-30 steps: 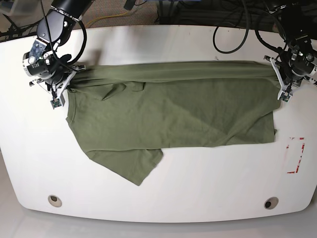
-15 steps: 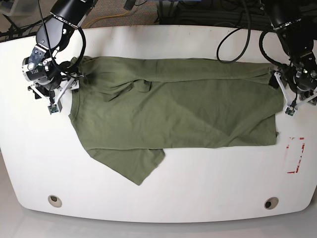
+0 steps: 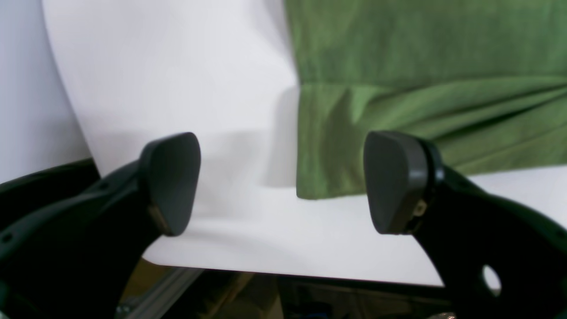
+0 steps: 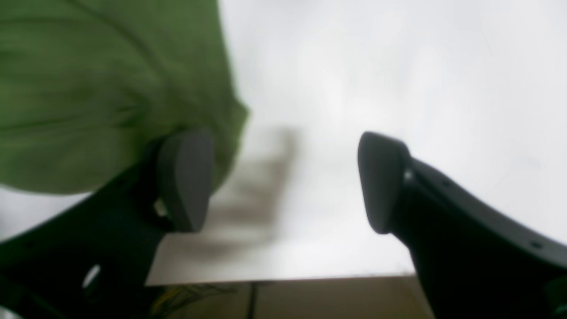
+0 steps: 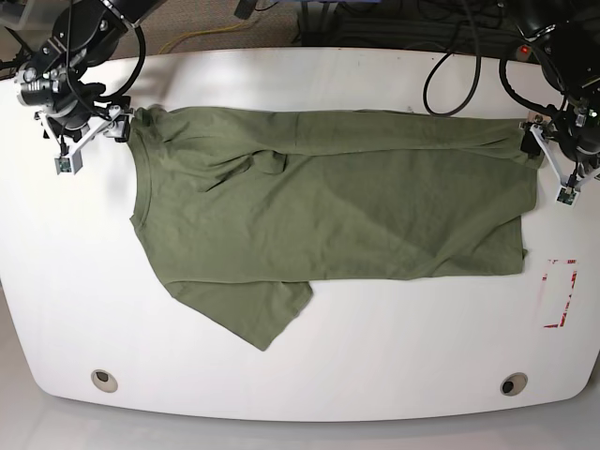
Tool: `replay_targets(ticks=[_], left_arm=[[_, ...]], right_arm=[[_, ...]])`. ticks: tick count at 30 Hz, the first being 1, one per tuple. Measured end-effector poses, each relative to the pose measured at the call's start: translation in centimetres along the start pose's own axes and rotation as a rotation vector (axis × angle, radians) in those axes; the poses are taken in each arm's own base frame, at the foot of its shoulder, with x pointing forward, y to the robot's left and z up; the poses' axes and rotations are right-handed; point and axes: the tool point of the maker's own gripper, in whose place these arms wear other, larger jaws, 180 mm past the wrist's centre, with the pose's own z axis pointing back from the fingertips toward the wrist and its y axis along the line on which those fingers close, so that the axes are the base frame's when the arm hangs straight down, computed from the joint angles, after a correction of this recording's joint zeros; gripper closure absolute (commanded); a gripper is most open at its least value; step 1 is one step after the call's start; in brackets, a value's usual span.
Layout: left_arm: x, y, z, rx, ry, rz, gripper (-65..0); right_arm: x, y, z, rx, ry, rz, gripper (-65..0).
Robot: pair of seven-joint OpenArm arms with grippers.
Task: Fold the T-shirt properly
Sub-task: 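Open both grippers and release the shirt edge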
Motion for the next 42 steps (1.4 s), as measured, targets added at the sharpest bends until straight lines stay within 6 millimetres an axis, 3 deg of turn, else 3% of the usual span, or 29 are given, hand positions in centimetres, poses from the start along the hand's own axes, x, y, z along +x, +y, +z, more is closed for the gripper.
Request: replay_targets(ticks=[4, 9, 12, 15, 19, 21, 26, 30, 35, 38, 42], left_arm=[[-1.0, -0.9, -0.3, -0.019, -0.02, 0.008, -53.1], [-2.5, -2.5, -2.4, -0.095, -0.027, 0.053, -52.8], [-3.8, -2.9, -3.3, -0.118, 0.015, 0.073, -49.3], [-3.6, -2.8, -4.1, -0.131, 0.021, 0.1, -41.1], [-1.8, -2.6, -4.3, -0.138, -0.031, 0.114, -32.9], [-2.3, -2.7, -4.4, -0.139, -0.013, 0.113, -26.4], [-2.8, -3.7, -4.7, -0.16, 0.017, 0.079, -6.9], [-2.4, -4.2, -4.1, -0.164, -0.008, 0.061, -5.6], [-4.1, -4.3, -2.2, -0.13, 0.014, 0.001, -5.6], [-4.7, -4.6, -1.4, -0.125, 0.018, -0.021, -5.6], [-6.0, -4.9, -0.9, -0.124, 0.049, -0.042, -5.6]], right_arm=[[-0.8, 1.8, 0.1, 0.095, -0.029, -0.019, -48.8], [-2.5, 3.1, -0.9, 0.146, 0.004, -0.066, -48.2], [-3.5, 3.7, -2.2, 0.19, 0.038, -0.108, -42.6], [-4.2, 4.0, -3.2, 0.22, 0.066, -0.14, -32.5], [-3.6, 4.3, -3.9, 0.238, 0.051, -0.157, -22.2], [-3.1, 4.4, -4.2, 0.248, 0.029, -0.17, -17.9], [-3.0, 4.2, -4.6, 0.255, 0.022, -0.182, -0.2], [-3.1, 3.4, -4.4, 0.238, 0.028, -0.17, 0.0], [-4.1, 1.2, -3.5, 0.2, 0.052, -0.141, 0.0], [-5.6, 0.2, -3.0, 0.172, 0.096, -0.131, 0.0], [-6.8, -1.0, -2.3, 0.146, 0.126, -0.118, -7.9]])
